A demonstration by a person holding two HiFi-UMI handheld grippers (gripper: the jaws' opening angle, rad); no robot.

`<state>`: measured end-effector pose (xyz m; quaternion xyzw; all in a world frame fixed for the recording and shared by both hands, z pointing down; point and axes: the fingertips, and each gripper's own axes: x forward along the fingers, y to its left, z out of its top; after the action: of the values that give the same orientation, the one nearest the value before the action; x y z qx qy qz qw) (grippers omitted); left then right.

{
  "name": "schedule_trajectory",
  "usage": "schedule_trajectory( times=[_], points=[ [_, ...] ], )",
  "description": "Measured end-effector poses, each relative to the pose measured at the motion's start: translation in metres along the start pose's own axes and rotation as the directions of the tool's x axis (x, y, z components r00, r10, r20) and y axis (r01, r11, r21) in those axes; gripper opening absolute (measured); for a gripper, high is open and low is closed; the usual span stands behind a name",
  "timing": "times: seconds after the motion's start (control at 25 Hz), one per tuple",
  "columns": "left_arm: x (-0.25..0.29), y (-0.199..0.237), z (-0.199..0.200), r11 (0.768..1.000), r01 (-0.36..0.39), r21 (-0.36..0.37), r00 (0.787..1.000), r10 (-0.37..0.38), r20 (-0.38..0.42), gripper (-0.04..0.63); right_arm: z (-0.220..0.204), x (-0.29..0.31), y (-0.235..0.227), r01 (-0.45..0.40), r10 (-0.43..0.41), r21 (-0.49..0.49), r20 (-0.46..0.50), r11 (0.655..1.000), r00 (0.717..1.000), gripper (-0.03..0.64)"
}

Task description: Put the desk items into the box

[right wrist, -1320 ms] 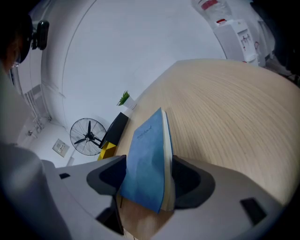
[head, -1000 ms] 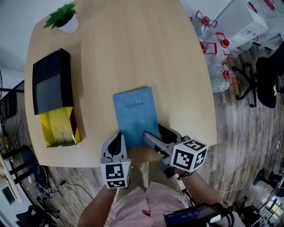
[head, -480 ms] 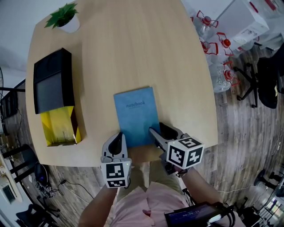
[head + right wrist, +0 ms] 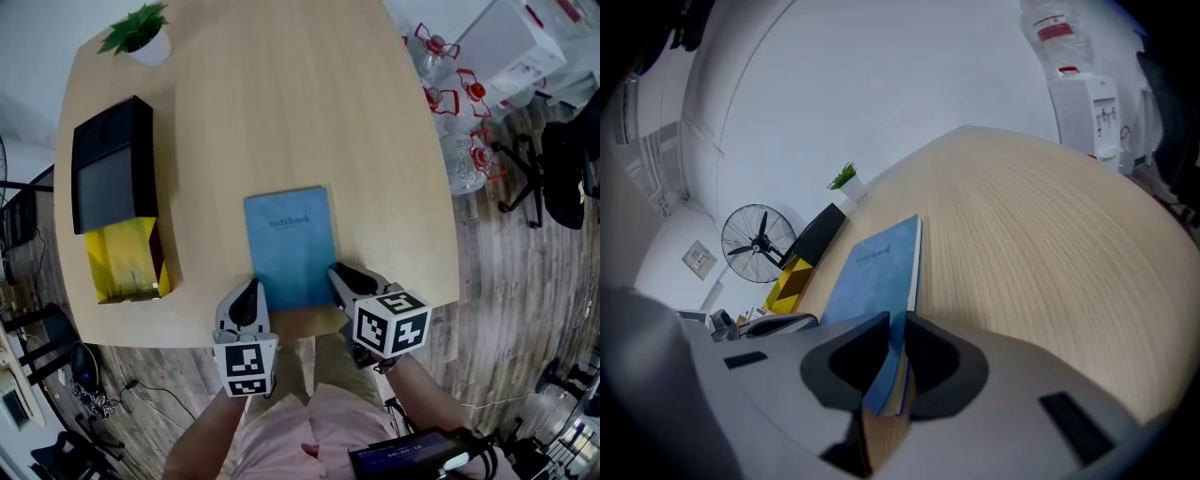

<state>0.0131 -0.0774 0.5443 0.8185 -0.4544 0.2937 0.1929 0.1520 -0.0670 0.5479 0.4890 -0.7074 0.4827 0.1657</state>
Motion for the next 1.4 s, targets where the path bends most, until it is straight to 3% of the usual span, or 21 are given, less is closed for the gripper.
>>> schedule_trajectory(
  times=[0.48,0.72,0.84,0.92,1.2,1.4],
  points=[
    [-0.047,-0.021,-0.045,0.994,0.086,0.063,0.996,-0.085,-0.023,0.009,-0.065,-0.03,0.018,0.056,-0.058,0.037,0.045,0.998,0.997,0.057],
    [-0.069,-0.024,-0.064,0.995,0.09,0.033,0.996,-0.089,-0.029,0.009,-0.104,-0.045,0.03,0.043,-0.047,0.056,0.056,0.997,0.997,0.063],
    [-0.068,-0.025,-0.061,0.996,0.08,0.046,0.997,-0.079,-0.014,0.009,-0.11,-0.053,0.031,0.023,-0.029,0.065,0.105,0.998,0.994,0.106],
    [-0.067,-0.023,-0.061,0.996,0.078,0.042,0.997,-0.078,-0.013,0.009,-0.118,-0.057,0.03,0.014,-0.022,0.067,0.124,0.998,0.992,0.178],
    [-0.069,-0.021,-0.067,0.996,0.053,0.074,0.999,-0.052,-0.015,0.009,-0.156,-0.049,0.035,-0.137,0.124,0.155,0.091,0.978,0.988,0.247],
    [-0.069,-0.025,-0.066,0.995,0.055,0.084,0.998,-0.052,-0.036,0.009,-0.159,-0.038,0.035,-0.281,0.256,0.276,0.123,0.919,0.959,0.249]
  ],
)
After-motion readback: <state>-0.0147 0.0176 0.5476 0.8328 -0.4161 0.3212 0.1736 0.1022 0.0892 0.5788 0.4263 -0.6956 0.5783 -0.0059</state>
